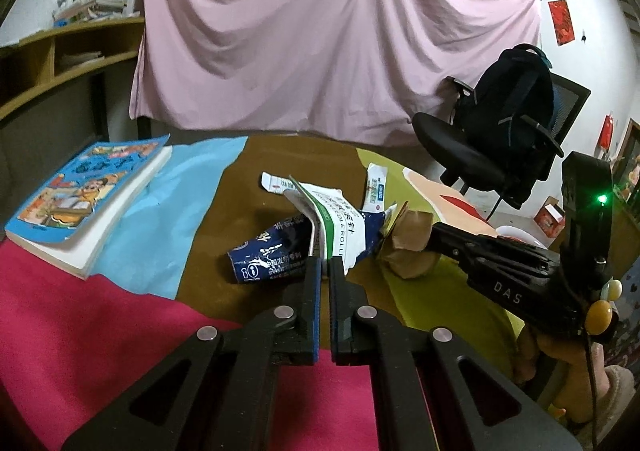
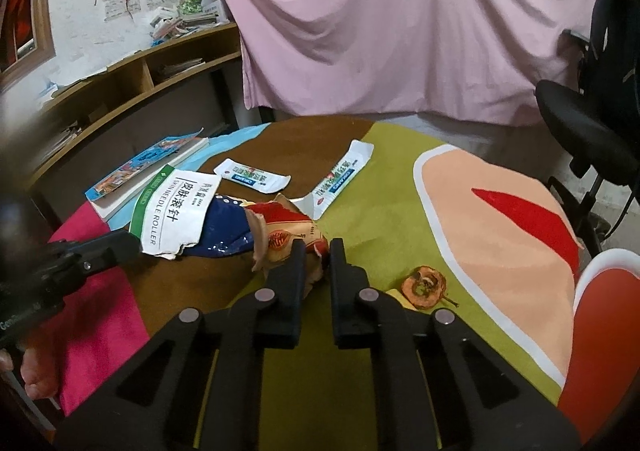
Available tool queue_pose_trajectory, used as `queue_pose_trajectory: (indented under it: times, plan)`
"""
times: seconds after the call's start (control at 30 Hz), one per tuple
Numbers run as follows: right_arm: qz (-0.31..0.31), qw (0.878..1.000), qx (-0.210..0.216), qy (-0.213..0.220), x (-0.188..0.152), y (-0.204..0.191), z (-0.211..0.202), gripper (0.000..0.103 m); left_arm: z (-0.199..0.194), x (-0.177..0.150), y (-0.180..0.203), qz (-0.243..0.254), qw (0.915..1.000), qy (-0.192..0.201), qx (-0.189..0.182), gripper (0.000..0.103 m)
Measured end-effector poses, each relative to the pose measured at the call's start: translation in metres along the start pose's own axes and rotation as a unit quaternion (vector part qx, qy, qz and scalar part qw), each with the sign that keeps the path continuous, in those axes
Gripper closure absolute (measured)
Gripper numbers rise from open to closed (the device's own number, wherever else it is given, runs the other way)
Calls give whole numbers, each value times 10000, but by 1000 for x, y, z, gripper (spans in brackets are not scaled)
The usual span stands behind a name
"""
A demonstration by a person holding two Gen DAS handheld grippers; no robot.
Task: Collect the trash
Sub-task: 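Grasp the white 'ROLLER' packet with the left tool while the right tool grasps the red-brown wrapper, then lift the packet and wrapper and carry both toward the red bucket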
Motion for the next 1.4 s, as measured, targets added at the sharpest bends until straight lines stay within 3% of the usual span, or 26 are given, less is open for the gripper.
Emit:
queue_pose_trajectory:
  times: [0.37,0.53,0.77,1.0,1.4]
  plan:
    - [-25,9977,-164,656,11,1,-28,67,-17,2,24,729,9960,445,268,102]
    - [46,9934,-245,1119,17,5,-50,67,-23,6,33,814,9944,611,285,102]
    - [230,9832,-373,1774,22,15,-88,67,-40,19,56,870,9923,881,102,102]
    - [209,9715,-706,2254,22,27,-131,67,-56,31,103,1184,9854,1218,-100,102]
    - [913,9520,-1205,2662,6,97,-203,67,-42,28,200,1577,9789,1101,-687,102]
Point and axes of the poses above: each gripper's, at about its wrist camera, not at the fingertips, and z roughly the way its jaws point, y to its right, x to its top, the point moved 10 cm from there along z, roughly the way its jaws point, and after that the axes turned 3 degrees about x, right-handed, at the moved point
